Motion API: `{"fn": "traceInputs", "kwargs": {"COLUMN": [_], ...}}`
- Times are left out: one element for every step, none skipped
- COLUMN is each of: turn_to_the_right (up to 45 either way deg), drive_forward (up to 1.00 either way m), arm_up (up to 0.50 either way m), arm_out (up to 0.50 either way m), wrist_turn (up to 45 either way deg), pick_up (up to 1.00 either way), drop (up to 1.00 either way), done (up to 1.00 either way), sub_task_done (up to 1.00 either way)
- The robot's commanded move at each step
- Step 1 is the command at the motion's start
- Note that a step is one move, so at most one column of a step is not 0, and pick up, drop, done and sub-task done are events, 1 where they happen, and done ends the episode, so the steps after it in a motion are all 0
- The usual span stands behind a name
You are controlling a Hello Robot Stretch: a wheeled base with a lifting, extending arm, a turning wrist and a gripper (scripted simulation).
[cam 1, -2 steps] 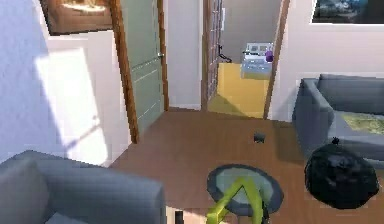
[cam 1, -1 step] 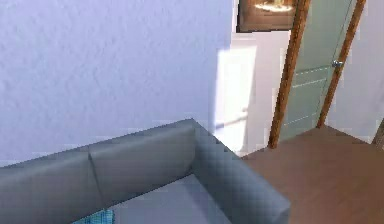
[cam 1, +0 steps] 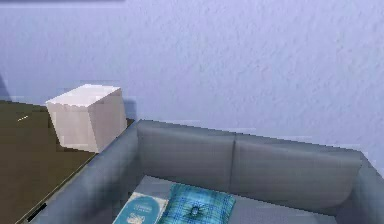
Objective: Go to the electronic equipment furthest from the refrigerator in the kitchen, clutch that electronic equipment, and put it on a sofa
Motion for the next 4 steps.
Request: {"fn": "traceInputs", "kwargs": {"turn_to_the_right": [-9.0, 0.0, 45.0, 45.0], "drive_forward": [0.0, 0.1, 0.0, 0.0], "arm_up": [0.0, 0.0, 0.0, 0.0], "arm_out": [0.0, 0.0, 0.0, 0.0], "wrist_turn": [0.0, 0.0, 0.0, 0.0], "pick_up": [0.0, 0.0, 0.0, 0.0], "drop": [0.0, 0.0, 0.0, 0.0], "done": [0.0, 0.0, 0.0, 0.0], "sub_task_done": [0.0, 0.0, 0.0, 0.0]}}
